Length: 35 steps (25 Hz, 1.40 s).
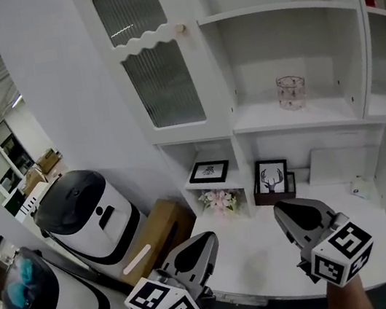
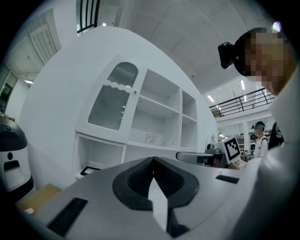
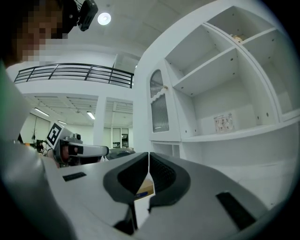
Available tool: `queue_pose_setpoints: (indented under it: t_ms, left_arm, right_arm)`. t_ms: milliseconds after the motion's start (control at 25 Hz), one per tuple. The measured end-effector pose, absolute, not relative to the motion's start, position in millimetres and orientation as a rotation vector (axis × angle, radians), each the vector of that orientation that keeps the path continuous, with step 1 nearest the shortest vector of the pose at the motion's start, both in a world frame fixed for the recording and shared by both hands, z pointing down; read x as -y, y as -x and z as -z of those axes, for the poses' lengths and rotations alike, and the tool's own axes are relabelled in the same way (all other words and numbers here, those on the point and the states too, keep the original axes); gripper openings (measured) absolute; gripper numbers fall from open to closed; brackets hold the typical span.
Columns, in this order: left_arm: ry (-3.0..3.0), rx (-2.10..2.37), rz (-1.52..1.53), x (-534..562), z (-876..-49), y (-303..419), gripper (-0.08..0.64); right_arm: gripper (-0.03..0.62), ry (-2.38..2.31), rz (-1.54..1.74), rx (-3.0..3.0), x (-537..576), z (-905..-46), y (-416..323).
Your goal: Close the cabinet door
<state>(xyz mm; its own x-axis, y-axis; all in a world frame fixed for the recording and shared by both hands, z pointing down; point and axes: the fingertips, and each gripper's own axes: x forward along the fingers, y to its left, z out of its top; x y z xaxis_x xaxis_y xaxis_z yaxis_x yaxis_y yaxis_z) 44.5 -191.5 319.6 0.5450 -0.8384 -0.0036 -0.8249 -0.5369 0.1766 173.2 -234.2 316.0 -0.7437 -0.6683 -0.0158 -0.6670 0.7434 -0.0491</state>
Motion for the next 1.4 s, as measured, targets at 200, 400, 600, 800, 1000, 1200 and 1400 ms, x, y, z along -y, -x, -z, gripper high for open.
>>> queue_pose_setpoints:
  t_ms: [200,400,600,800,1000,1200,1400]
  left_arm:
    - [-2.631,1.44,0.156,172.3,-314.0,-25.7,0.006]
    - [-2.666,1.394,0.159,151.7,-309.6,1.7,0.006]
    - [-2.682,1.356,0.181,129.2,-306.7,43.8,0.006]
    - [-2.705,1.293,0.214,101.5,-306.8,75.2,0.006]
    - [-2.725,1.219,0.219,76.2,-313.3,93.4,0.006]
    - [-2.74,1.154,0.215,53.6,-321.8,106.9,0.006]
    - [-2.746,1.106,0.209,37.3,-329.4,120.6,0.006]
  right_arm:
    - [0.008,1.143,0.055,-2.893,214.6,-318.0,-162.0]
    - [0.008,1.222,0.043,-2.851,187.7,-314.2,-140.5]
    - [0.005,1.311,0.036,-2.828,156.5,-313.9,-104.9]
    - [0.005,1.398,0.029,-2.807,119.8,-315.9,-78.9]
    - [0.005,1.483,0.02,-2.773,84.8,-316.8,-64.3]
    - [0.005,1.551,0.026,-2.746,54.5,-324.4,-52.1]
    - [0.005,1.604,0.034,-2.716,31.3,-330.8,-40.2]
